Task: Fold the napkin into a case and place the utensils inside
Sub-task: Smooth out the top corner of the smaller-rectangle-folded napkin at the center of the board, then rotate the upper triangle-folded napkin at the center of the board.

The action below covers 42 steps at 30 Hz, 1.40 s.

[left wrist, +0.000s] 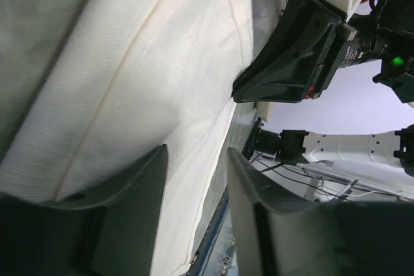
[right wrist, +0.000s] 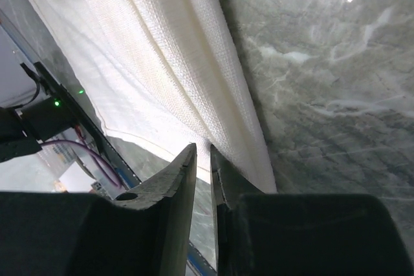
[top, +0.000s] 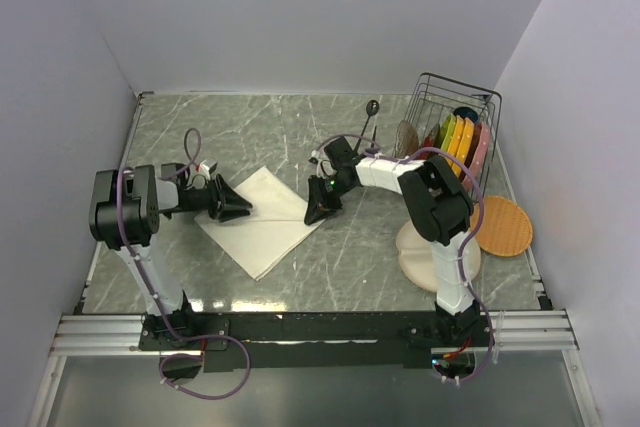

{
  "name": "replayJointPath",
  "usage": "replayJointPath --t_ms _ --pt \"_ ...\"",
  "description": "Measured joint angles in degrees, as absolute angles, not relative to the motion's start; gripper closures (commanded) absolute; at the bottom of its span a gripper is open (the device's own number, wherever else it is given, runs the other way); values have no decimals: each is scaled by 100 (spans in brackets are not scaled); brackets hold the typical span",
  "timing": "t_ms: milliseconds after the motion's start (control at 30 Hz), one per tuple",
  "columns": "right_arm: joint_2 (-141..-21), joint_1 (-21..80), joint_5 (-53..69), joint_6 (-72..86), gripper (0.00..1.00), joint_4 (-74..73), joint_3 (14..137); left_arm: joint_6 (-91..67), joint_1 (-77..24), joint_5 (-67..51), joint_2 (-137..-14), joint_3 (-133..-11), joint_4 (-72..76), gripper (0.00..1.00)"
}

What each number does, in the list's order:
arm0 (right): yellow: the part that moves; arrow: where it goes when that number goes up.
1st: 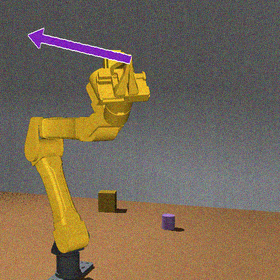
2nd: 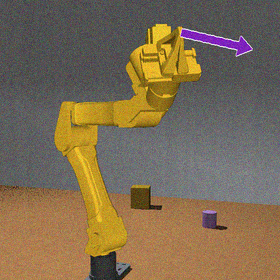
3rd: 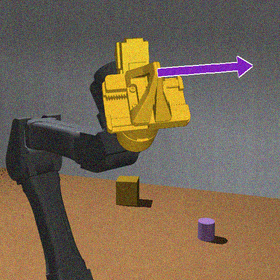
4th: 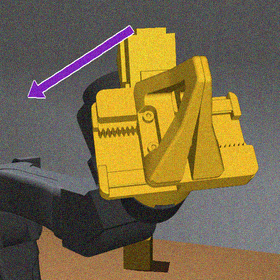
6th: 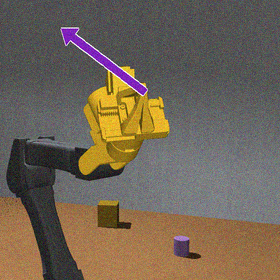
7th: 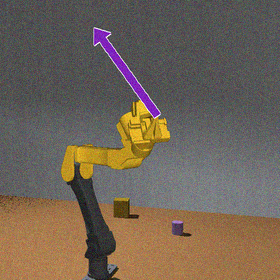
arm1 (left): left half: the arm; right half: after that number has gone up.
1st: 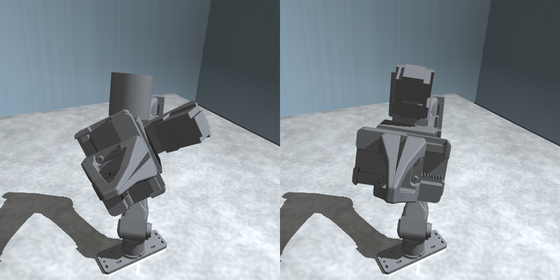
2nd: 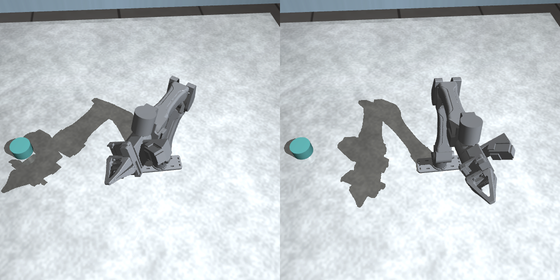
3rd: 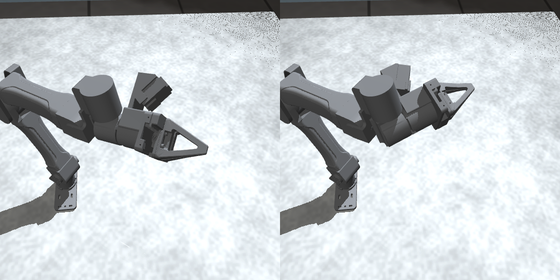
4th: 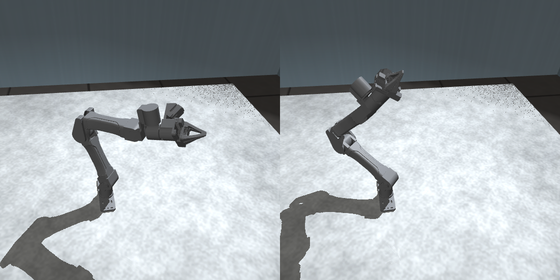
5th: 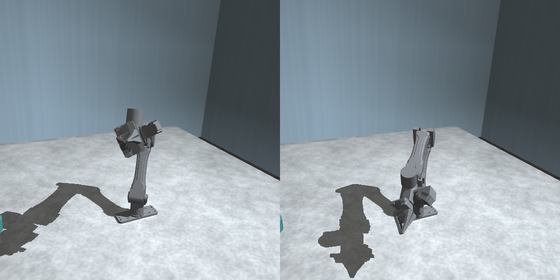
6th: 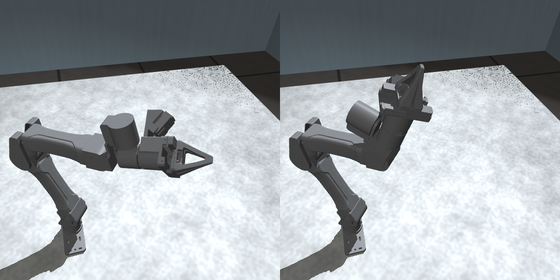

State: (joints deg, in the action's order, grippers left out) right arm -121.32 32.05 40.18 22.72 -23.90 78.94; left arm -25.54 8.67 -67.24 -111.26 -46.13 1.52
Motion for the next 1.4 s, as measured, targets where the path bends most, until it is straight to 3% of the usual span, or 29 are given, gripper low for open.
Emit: replayJointPath --t_ms 67,233,500,600,867,1100,1400 --pt "-12132 3221 4051 2174 72 -2418 7929 -2309 836 -6624 -10940 -4801 -228 43" --pt "-12130 3312 4176 1813 63 -2593 8082 -1623 694 -6348 -10119 -5603 -1212 40" --pt "-11738 3323 4058 1330 61 -2943 8534 580 668 -5559 -9459 -6882 -2777 45" --pt "-11730 3323 3879 1214 57 -2963 9096 982 648 -5332 -9465 -6901 -3133 45" --pt "-12591 3363 3529 832 58 -3011 10847 1732 628 -4372 -9467 -6849 -4071 49" --pt "-13100 3378 3301 373 58 -3389 10591 2228 596 -3708 -9867 -6831 -4799 54" --pt "-12737 3387 3557 49 63 -3391 9496 2261 294 -3315 -10949 -7094 -4952 58"
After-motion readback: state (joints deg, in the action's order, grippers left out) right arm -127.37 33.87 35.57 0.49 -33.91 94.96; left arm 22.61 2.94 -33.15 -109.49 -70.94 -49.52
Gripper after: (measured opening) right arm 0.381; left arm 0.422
